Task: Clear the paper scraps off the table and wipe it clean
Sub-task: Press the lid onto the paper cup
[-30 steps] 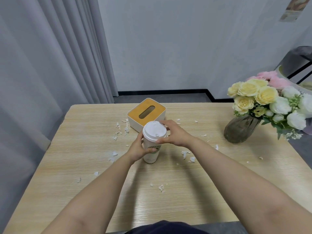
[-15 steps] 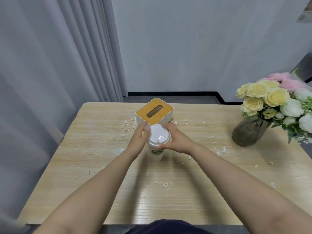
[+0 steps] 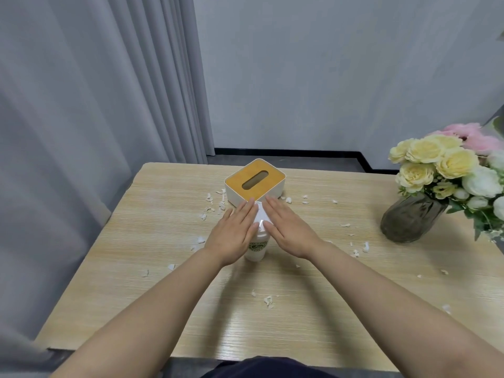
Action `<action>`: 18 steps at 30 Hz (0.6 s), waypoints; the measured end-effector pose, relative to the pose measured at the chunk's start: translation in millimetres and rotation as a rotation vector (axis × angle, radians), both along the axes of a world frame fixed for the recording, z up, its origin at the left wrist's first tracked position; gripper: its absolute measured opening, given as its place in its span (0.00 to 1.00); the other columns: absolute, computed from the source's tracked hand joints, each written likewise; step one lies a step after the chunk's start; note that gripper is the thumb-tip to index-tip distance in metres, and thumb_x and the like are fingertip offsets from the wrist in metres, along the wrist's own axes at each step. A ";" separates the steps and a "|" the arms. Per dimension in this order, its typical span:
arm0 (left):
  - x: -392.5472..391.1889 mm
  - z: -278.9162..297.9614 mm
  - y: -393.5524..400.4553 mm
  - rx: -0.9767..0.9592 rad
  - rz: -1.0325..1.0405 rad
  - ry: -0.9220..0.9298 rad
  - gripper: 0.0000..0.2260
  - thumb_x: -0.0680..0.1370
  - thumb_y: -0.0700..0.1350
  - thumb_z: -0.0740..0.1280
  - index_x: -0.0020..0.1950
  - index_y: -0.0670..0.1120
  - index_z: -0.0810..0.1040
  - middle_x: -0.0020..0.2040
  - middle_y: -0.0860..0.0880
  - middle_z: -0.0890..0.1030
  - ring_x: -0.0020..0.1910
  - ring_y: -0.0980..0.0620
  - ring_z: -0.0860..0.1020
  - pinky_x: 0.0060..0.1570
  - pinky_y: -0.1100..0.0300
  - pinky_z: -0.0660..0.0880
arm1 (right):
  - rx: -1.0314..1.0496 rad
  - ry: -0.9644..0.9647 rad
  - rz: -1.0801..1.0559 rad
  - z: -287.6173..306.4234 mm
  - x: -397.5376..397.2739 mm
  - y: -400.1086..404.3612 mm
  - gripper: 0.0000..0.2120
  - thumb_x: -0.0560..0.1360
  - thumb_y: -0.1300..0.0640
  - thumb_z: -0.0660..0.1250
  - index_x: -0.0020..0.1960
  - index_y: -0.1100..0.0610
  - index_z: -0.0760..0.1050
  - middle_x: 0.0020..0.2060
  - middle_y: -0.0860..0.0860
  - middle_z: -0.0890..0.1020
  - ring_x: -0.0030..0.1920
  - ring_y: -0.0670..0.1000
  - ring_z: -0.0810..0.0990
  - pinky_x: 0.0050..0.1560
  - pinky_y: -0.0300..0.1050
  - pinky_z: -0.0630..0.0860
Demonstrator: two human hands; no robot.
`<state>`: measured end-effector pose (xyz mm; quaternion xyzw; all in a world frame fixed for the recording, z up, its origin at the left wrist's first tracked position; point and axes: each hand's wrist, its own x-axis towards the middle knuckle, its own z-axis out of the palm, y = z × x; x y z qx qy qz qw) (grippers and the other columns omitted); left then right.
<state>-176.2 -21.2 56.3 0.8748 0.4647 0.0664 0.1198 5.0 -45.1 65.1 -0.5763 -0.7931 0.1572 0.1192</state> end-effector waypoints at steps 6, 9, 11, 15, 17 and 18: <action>0.3 -6.3 -1.2 0.036 -0.004 -0.040 0.34 0.74 0.60 0.30 0.77 0.48 0.46 0.78 0.53 0.44 0.76 0.58 0.43 0.73 0.62 0.40 | -0.001 0.063 -0.032 -9.1 -8.5 -1.5 0.26 0.82 0.49 0.47 0.77 0.56 0.47 0.77 0.48 0.47 0.76 0.44 0.46 0.73 0.37 0.44; 3.7 -7.7 -0.8 0.061 0.006 -0.071 0.34 0.75 0.59 0.32 0.77 0.46 0.49 0.78 0.50 0.48 0.76 0.56 0.45 0.72 0.63 0.40 | -0.009 0.114 -0.054 -13.4 -9.0 0.0 0.25 0.82 0.48 0.47 0.77 0.55 0.48 0.77 0.46 0.49 0.75 0.44 0.48 0.73 0.39 0.50; 4.8 -9.1 0.2 0.086 0.002 -0.094 0.33 0.77 0.58 0.34 0.77 0.43 0.52 0.78 0.48 0.51 0.76 0.54 0.48 0.72 0.64 0.41 | -0.021 0.153 -0.065 -16.7 -10.0 1.3 0.25 0.82 0.49 0.48 0.77 0.55 0.49 0.77 0.47 0.49 0.75 0.44 0.49 0.73 0.40 0.52; 4.7 -14.6 1.0 0.093 -0.002 -0.162 0.35 0.78 0.60 0.33 0.76 0.41 0.56 0.77 0.46 0.55 0.76 0.52 0.52 0.73 0.63 0.44 | -0.001 0.146 -0.076 -22.0 -11.0 3.9 0.25 0.82 0.50 0.48 0.77 0.55 0.49 0.76 0.48 0.52 0.75 0.45 0.50 0.73 0.41 0.54; 4.6 -16.9 2.3 0.088 -0.007 -0.174 0.35 0.78 0.60 0.32 0.76 0.41 0.56 0.77 0.45 0.56 0.76 0.52 0.53 0.73 0.61 0.46 | 0.012 0.116 -0.066 -22.1 -9.7 5.6 0.24 0.82 0.51 0.49 0.77 0.56 0.50 0.76 0.49 0.53 0.75 0.47 0.51 0.73 0.42 0.54; 4.4 -17.9 3.2 0.085 -0.009 -0.180 0.34 0.79 0.59 0.33 0.75 0.41 0.57 0.76 0.45 0.57 0.75 0.52 0.54 0.74 0.61 0.47 | 0.018 0.102 -0.060 -22.0 -9.1 6.5 0.24 0.82 0.51 0.49 0.77 0.56 0.50 0.76 0.50 0.54 0.75 0.48 0.52 0.73 0.42 0.54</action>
